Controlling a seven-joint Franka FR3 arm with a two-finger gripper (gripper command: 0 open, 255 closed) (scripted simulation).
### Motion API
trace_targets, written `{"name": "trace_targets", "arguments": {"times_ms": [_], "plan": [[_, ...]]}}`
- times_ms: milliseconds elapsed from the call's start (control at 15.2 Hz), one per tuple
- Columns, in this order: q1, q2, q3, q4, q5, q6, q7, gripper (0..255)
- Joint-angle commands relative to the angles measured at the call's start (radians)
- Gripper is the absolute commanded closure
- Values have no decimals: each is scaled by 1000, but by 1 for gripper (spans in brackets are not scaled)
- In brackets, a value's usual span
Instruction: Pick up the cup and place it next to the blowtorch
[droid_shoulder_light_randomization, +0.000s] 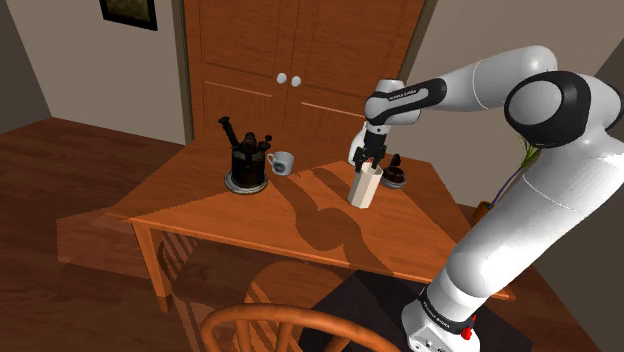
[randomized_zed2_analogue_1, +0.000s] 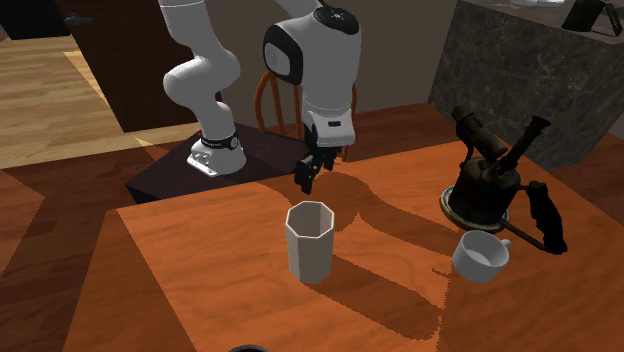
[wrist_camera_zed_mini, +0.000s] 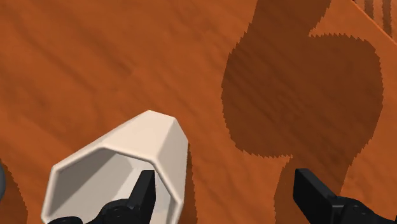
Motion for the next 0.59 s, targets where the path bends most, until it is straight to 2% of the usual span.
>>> {"name": "trace_targets", "arguments": {"times_ms": [0, 132, 528], "plan": [[-10, 79, -15, 58, 11, 23, -36, 0], [-21, 151, -24, 113, 23, 42, -66, 0], [-25, 187, -23, 69, 35, 120, -75, 0]]}}
